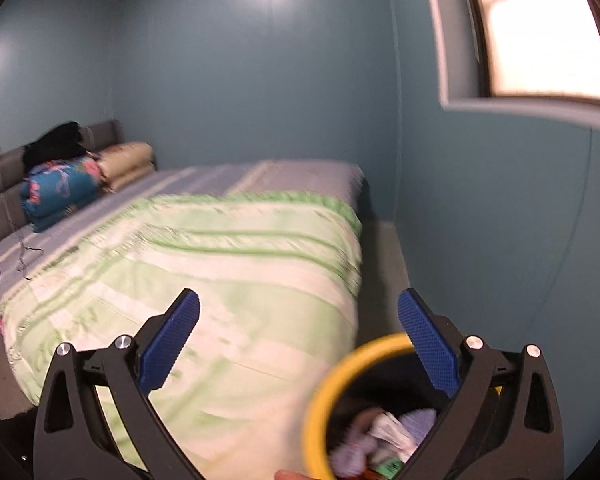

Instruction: Collect trash

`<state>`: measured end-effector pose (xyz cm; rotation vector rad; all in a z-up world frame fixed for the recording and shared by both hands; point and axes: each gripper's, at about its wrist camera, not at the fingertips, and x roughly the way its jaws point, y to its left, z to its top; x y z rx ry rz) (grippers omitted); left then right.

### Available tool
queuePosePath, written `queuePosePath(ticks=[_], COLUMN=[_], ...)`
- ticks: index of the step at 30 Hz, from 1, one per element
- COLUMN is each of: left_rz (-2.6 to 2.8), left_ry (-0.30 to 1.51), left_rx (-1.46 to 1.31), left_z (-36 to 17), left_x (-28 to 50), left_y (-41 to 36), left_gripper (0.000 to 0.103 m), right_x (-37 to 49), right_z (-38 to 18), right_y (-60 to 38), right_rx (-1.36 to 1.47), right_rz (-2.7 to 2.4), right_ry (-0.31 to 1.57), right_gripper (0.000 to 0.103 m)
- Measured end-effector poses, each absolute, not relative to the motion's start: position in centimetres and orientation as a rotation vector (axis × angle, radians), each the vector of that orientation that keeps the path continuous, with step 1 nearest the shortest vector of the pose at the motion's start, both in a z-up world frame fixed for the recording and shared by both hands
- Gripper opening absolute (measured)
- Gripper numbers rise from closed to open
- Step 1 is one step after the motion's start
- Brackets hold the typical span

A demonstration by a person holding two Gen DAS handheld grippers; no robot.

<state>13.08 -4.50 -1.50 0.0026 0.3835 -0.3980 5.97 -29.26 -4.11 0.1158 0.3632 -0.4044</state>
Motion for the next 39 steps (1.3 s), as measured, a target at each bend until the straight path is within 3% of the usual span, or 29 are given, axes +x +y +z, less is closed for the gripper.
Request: queuePosePath(ticks=[11,39], left_rz=[-0.273,-0.242], left_ry=[0.287,0.226], left_rx=[-0.084,-0.114], left_z=[1.0,1.0], left_x=[6.3,2.9], left_y=[0.6,1.2], left_gripper=[0.095,0.095], right_x=[1.8,1.8], right_z=[0.2,-0.1], right_y=[-20.1,-19.2], right_rx=[0.052,0.068], right_rz=[-0.385,-0.358], right_ry=[0.120,0.160], right_gripper=[0.095,0.095])
